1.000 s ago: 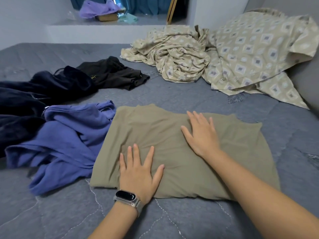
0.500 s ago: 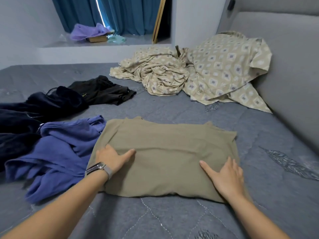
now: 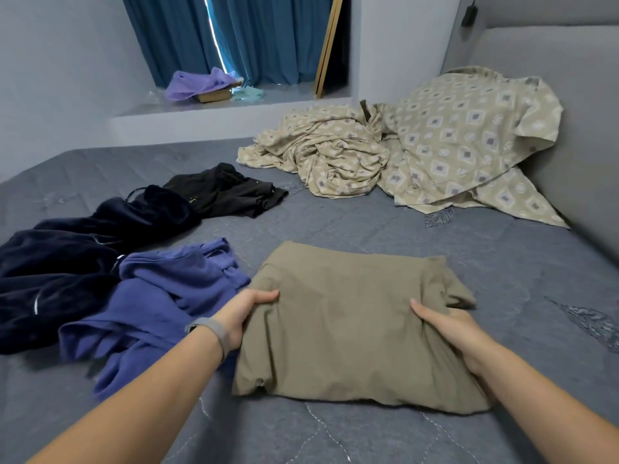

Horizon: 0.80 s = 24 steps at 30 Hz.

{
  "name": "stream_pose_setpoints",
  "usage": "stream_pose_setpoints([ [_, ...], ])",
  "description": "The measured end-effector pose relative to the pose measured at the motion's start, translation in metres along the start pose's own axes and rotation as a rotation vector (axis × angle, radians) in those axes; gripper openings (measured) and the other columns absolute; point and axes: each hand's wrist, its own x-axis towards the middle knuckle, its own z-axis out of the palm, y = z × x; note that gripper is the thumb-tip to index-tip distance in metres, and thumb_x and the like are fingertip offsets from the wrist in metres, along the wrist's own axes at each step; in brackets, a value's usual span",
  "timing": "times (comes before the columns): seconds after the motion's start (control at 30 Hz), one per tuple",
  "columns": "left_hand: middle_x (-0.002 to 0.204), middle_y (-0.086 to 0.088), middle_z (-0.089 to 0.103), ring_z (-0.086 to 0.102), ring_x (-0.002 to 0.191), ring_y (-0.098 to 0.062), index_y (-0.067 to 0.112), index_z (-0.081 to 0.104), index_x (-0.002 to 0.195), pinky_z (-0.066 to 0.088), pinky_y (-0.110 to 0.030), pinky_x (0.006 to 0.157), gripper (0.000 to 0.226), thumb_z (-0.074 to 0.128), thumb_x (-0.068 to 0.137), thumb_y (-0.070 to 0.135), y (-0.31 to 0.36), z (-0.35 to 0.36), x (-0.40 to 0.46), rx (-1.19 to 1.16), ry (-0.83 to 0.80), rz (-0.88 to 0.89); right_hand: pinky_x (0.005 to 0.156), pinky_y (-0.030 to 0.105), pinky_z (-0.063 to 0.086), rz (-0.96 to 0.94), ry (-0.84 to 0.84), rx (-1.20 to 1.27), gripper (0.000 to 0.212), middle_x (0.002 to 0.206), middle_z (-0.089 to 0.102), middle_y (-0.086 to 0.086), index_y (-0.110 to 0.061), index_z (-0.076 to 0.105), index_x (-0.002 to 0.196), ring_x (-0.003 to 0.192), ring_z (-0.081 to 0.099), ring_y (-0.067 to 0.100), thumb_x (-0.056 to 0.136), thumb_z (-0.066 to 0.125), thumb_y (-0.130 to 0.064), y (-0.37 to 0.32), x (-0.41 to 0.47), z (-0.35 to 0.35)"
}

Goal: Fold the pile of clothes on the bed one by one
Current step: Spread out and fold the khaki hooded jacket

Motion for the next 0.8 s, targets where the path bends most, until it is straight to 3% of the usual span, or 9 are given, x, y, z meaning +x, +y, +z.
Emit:
stream_pose_setpoints([
  [0.2,0.109,-0.015,0.07,0.065,0.099,-0.032,0.01,0.068,0.113,0.048,-0.04,0.083,0.035,0.055,0.092,0.035,-0.023,-0.004,0.016,-0.303,-0.059,0.1,0.072,0.043,0.06,0.219,-0.168,0.436,0.034,0.103,0.072,0.016,-0.004,0.065,0.112,0.085,0.072,0.028,0.088,0.062,-0.027,0.008,0.009,-0.017],
  [0.3,0.1,-0.01,0.074,0.071,0.085,-0.024,0.016,0.074,0.1,0.05,-0.037,0.077,0.028,0.06,0.089,0.038,-0.015,0.004,0.023,-0.197,-0.113,0.127,0.061,0.041,0.06,0.2,-0.225,0.472,0.027,0.092,0.074,0.013,-0.006,0.071,0.101,0.074,0.073,0.026,0.087,0.059,-0.026,0.003,0.016,-0.026],
  [0.37,0.096,-0.014,0.073,0.071,0.077,-0.025,0.006,0.069,0.109,0.055,-0.036,0.074,0.029,0.066,0.086,0.024,-0.014,0.01,0.028,-0.041,-0.097,0.119,0.064,0.041,0.06,0.209,-0.265,0.377,0.028,0.092,0.074,0.013,-0.008,0.077,0.092,0.074,0.073,0.025,0.08,0.064,-0.029,-0.004,0.017,-0.022],
  [0.43,0.087,-0.016,0.073,0.07,0.067,-0.024,-0.004,0.063,0.114,0.058,-0.034,0.063,0.03,0.065,0.085,0.007,-0.018,0.011,0.032,0.025,-0.063,0.115,0.062,0.041,0.06,0.254,-0.286,0.277,0.031,0.095,0.073,0.016,-0.006,0.074,0.099,0.073,0.073,0.026,0.076,0.067,-0.025,-0.005,0.016,-0.012],
  [0.53,0.085,-0.016,0.073,0.071,0.068,-0.024,-0.006,0.063,0.111,0.059,-0.033,0.061,0.03,0.064,0.081,-0.004,-0.022,0.001,0.017,-0.061,-0.085,0.113,0.064,0.042,0.06,0.198,-0.215,0.24,0.057,0.108,0.069,0.021,-0.001,0.062,0.119,0.077,0.072,0.029,0.066,0.077,-0.013,-0.007,0.004,-0.008],
  [0.63,0.089,-0.016,0.073,0.071,0.073,-0.025,-0.003,0.063,0.105,0.06,-0.034,0.064,0.023,0.059,0.083,-0.009,-0.018,-0.017,-0.025,-0.141,-0.101,0.095,0.072,0.044,0.059,0.175,-0.215,0.218,0.103,0.104,0.072,0.018,-0.003,0.064,0.112,0.086,0.071,0.032,0.016,0.096,-0.022,-0.019,-0.023,-0.008],
  [0.67,0.091,-0.017,0.073,0.071,0.074,-0.026,-0.004,0.063,0.104,0.06,-0.035,0.066,0.022,0.059,0.083,-0.01,-0.015,-0.025,-0.045,-0.165,-0.109,0.078,0.069,0.043,0.06,0.191,-0.234,0.213,0.103,0.102,0.072,0.017,-0.005,0.064,0.11,0.085,0.072,0.031,0.014,0.096,-0.019,-0.027,-0.037,-0.005],
  [0.73,0.098,-0.022,0.071,0.071,0.079,-0.029,-0.006,0.064,0.104,0.06,-0.037,0.069,0.031,0.067,0.073,-0.006,-0.006,-0.046,-0.093,-0.228,-0.122,0.04,0.068,0.041,0.06,0.228,-0.296,0.201,0.081,0.101,0.072,0.017,-0.005,0.061,0.115,0.081,0.072,0.03,0.039,0.088,-0.004,-0.052,-0.068,0.005],
  [0.8,0.103,-0.026,0.068,0.07,0.081,-0.033,-0.008,0.064,0.106,0.06,-0.04,0.07,0.045,0.071,0.062,-0.001,0.002,-0.073,-0.146,-0.313,-0.084,0.005,0.081,0.041,0.055,0.28,-0.351,0.181,0.07,0.103,0.072,0.018,-0.004,0.058,0.12,0.082,0.072,0.032,0.053,0.077,0.003,-0.083,-0.103,0.021],
])
